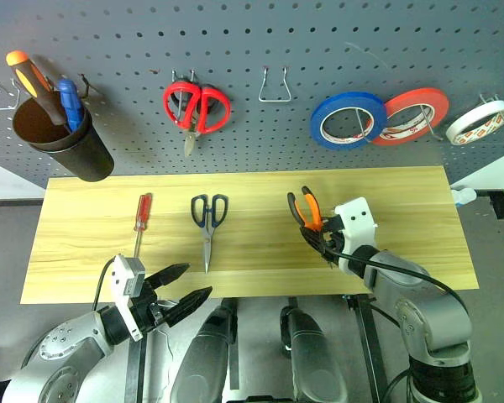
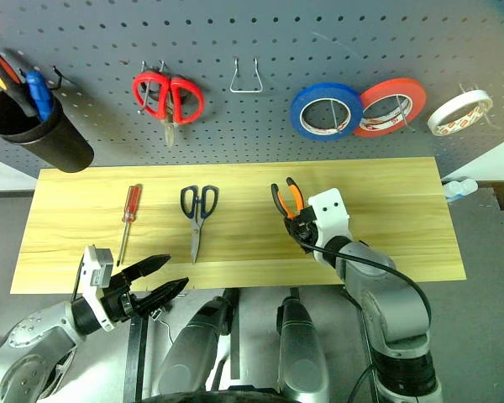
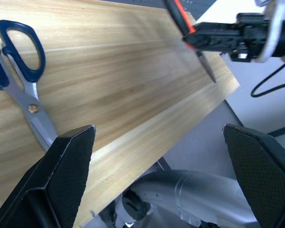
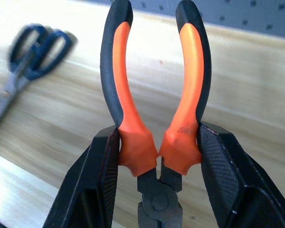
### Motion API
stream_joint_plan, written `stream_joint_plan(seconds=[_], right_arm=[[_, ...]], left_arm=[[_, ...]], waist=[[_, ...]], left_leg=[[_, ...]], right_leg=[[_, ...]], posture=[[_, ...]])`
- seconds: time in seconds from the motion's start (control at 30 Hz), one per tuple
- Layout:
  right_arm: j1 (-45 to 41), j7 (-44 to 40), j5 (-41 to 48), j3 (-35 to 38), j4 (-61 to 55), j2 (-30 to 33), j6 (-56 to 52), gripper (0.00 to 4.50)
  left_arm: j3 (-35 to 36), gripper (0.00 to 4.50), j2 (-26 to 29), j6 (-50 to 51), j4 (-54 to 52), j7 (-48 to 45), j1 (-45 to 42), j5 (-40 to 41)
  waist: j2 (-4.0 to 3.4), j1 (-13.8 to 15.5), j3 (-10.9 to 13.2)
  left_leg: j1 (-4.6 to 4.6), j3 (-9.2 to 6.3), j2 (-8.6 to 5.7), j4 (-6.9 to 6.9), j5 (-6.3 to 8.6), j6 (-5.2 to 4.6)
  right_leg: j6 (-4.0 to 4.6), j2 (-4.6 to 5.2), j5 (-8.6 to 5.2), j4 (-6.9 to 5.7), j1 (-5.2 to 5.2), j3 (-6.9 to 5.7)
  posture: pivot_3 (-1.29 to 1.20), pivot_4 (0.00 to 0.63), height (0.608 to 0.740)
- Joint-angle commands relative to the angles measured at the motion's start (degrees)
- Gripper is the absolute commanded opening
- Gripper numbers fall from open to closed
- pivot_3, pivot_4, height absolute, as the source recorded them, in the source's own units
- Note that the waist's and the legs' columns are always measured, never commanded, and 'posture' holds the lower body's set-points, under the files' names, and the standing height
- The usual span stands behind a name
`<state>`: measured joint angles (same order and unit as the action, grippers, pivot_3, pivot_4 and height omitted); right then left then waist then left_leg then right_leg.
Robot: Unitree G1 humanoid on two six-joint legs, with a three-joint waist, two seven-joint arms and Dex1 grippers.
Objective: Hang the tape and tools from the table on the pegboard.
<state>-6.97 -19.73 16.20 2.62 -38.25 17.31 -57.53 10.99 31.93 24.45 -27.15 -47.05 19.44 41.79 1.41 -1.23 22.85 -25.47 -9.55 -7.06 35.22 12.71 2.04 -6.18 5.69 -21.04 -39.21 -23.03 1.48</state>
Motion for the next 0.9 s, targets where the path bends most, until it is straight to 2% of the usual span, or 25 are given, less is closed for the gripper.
stream_joint_plan(seconds=[0.03, 0.33, 0.57, 0.9], right_arm=[[1.6, -1.6, 4.8, 2.4, -6.7, -0.9, 1.3, 2.1], [-1.4, -1.2, 14.8, 6.0, -11.0, -4.9, 5.6, 2.1], [-6.7, 2.4, 14.8, 4.0, -9.3, -5.9, 9.7, 2.1], [-10.4, 2.2, 13.7, 2.3, -4.2, -3.2, 14.6, 2.1]], left_arm=[[0.7, 4.5, -0.3, -0.9, -0.1, -1.0, 0.3, 0.5], [-0.6, 4.5, -1.2, -1.7, 2.6, -2.2, -3.5, -0.5], [-0.3, 4.5, -4.0, -5.1, 3.0, -3.6, -5.8, 0.4], [-0.4, 4.5, -11.9, -17.9, 4.4, -7.2, -6.1, -1.3]], waist=[[0.0, -0.1, 0.0], [0.06, -1.2, 0.0], [0.07, -1.6, -0.1], [0.18, -1.5, -0.3]], left_leg=[[0.0, 0.01, 0.0, 0.0, 0.0, 0.0], [0.02, 0.01, 0.0, 0.05, -0.02, 0.03], [0.04, 0.04, 0.0, 0.06, -0.04, 0.07], [0.04, 0.12, 0.0, 0.32, -0.05, 0.08]], right_leg=[[0.0, 0.01, 0.0, 0.0, 0.0, 0.0], [0.0, 0.01, 0.01, -0.07, 0.02, -0.02], [0.01, 0.01, 0.02, -0.18, -0.03, -0.07], [0.02, 0.04, 0.05, -0.39, -0.04, -0.14]], posture=[[-0.03, 0.399, 0.715], [-0.04, 0.375, 0.715], [-0.03, 0.361, 0.715], [-0.03, 0.321, 0.715]])
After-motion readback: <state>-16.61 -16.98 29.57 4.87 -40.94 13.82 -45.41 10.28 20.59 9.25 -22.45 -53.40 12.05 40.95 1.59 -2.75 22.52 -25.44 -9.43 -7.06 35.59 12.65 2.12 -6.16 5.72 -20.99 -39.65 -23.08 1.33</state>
